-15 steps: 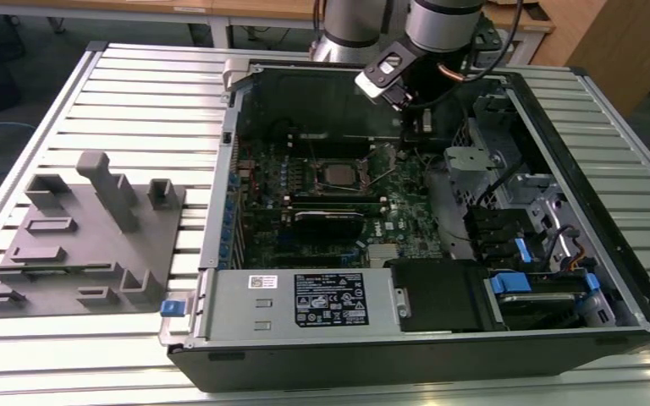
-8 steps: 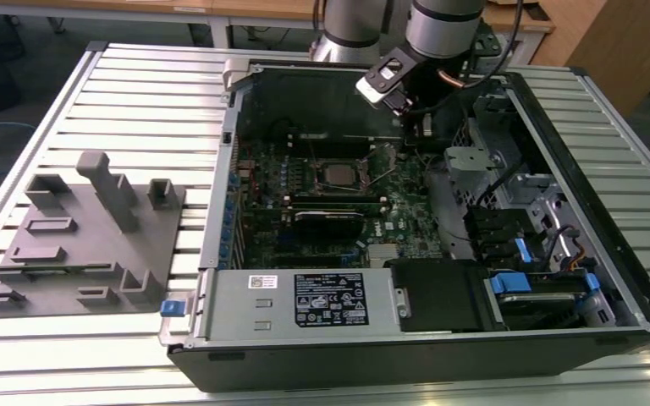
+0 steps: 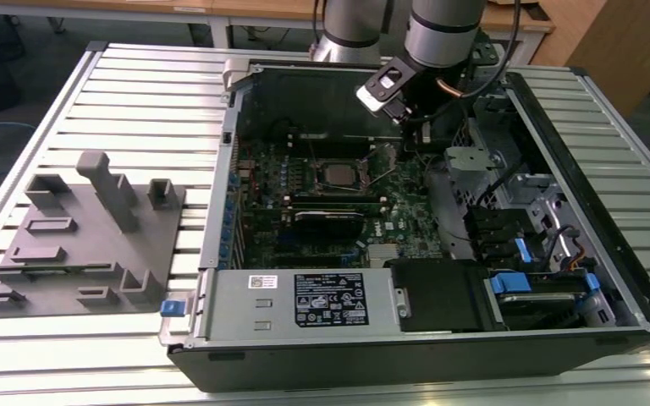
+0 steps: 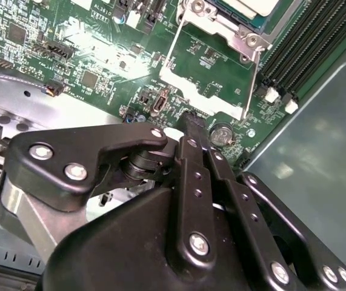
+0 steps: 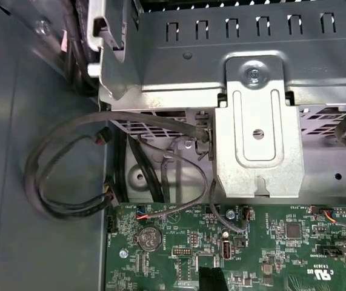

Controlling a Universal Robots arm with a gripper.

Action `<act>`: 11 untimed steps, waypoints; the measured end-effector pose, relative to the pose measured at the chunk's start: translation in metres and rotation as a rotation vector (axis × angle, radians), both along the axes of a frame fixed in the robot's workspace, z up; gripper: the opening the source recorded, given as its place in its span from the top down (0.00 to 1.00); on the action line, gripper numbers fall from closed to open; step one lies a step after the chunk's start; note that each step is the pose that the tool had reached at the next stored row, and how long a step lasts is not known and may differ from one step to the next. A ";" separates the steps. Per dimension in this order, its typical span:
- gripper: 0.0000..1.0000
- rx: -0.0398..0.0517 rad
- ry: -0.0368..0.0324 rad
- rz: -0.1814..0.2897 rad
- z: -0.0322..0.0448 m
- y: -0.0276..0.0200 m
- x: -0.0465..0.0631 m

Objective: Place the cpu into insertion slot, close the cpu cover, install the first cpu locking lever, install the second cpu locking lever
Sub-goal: 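Close the cpu cover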

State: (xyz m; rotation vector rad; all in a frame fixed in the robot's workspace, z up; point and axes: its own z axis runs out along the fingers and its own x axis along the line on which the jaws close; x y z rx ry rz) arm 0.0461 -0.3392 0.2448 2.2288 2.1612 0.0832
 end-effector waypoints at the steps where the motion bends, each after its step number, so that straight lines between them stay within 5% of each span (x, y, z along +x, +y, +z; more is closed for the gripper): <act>1: 0.89 -0.0002 0.0000 0.000 -0.0002 0.0000 0.000; 7: 0.89 -0.0003 -0.0002 0.000 -0.0002 0.0000 -0.001; 11: 0.89 -0.0002 -0.0064 0.000 -0.0002 0.0000 -0.010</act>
